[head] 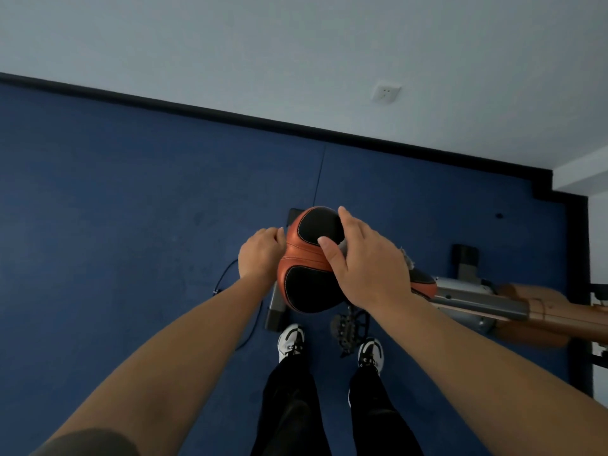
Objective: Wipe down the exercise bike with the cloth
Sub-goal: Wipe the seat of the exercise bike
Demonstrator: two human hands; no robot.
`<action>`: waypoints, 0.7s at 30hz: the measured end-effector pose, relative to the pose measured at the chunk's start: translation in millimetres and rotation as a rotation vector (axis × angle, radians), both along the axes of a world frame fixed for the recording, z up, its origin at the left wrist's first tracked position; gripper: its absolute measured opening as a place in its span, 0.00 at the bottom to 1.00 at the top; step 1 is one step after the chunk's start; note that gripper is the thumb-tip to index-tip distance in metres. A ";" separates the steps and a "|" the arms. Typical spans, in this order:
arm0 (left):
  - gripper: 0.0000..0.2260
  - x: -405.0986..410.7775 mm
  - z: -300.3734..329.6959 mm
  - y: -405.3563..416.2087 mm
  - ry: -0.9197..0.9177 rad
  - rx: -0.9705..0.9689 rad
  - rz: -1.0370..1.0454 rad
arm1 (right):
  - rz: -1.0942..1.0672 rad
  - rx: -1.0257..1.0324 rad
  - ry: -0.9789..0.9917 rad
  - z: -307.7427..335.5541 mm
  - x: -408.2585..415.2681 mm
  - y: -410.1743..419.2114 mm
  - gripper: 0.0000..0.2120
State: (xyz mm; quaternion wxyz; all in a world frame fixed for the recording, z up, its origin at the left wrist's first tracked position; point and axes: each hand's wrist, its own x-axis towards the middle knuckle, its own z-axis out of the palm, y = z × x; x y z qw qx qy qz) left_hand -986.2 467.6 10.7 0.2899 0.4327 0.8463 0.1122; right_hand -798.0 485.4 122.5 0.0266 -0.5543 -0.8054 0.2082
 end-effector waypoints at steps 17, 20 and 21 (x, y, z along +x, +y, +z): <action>0.26 -10.9 -16.0 -10.5 0.214 0.046 -0.288 | 0.073 0.062 -0.146 1.0 -62.2 2.0 0.34; 0.26 -10.3 -14.2 -9.8 0.213 0.057 -0.292 | 0.013 0.020 -0.171 0.5 -39.3 -4.8 0.34; 0.26 -10.1 -14.3 -9.0 0.212 0.065 -0.291 | 0.009 0.018 -0.173 0.6 -31.1 -7.3 0.34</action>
